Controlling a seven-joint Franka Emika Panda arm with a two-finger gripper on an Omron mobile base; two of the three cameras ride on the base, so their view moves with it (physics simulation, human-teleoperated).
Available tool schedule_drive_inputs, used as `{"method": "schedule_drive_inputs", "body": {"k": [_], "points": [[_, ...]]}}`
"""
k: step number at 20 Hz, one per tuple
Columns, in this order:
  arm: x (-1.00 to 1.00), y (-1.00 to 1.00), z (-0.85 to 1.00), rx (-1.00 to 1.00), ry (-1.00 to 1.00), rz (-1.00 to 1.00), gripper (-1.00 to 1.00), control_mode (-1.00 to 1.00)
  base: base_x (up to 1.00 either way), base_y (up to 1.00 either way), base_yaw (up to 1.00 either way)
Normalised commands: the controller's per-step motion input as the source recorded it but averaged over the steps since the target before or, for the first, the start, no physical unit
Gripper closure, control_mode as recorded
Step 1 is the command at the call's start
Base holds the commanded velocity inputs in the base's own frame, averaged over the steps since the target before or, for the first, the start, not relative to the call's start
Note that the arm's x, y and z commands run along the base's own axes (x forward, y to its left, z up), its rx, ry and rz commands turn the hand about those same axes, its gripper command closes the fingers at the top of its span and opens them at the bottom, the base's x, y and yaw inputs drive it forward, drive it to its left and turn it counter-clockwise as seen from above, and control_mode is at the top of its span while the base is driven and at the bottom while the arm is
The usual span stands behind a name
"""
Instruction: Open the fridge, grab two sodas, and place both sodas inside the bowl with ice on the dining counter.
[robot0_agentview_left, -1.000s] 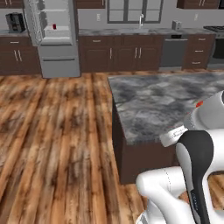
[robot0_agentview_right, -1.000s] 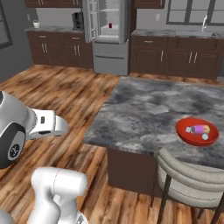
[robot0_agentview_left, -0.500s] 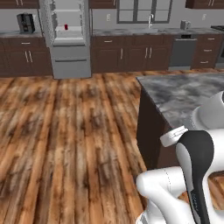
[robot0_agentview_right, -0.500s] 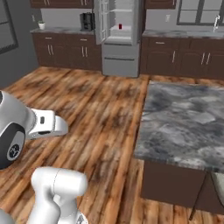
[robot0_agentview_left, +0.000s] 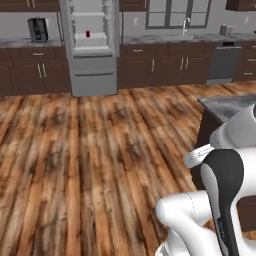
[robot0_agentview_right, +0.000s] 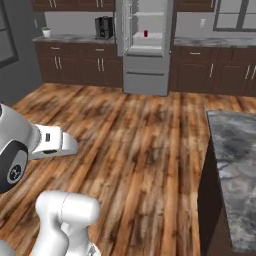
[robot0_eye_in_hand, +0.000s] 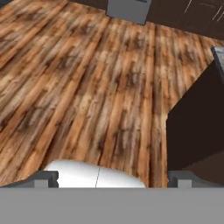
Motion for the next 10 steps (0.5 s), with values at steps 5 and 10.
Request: {"method": "schedule_drive_inputs", "body": {"k": [5, 10], "points": [[0.0, 0.0, 0.0, 0.0, 0.0, 0.0, -1.0, 1.0, 1.0, 0.57, -0.08], [0.0, 0.0, 0.0, 0.0, 0.0, 0.0, -1.0, 1.0, 1.0, 0.0, -0.11]]}}
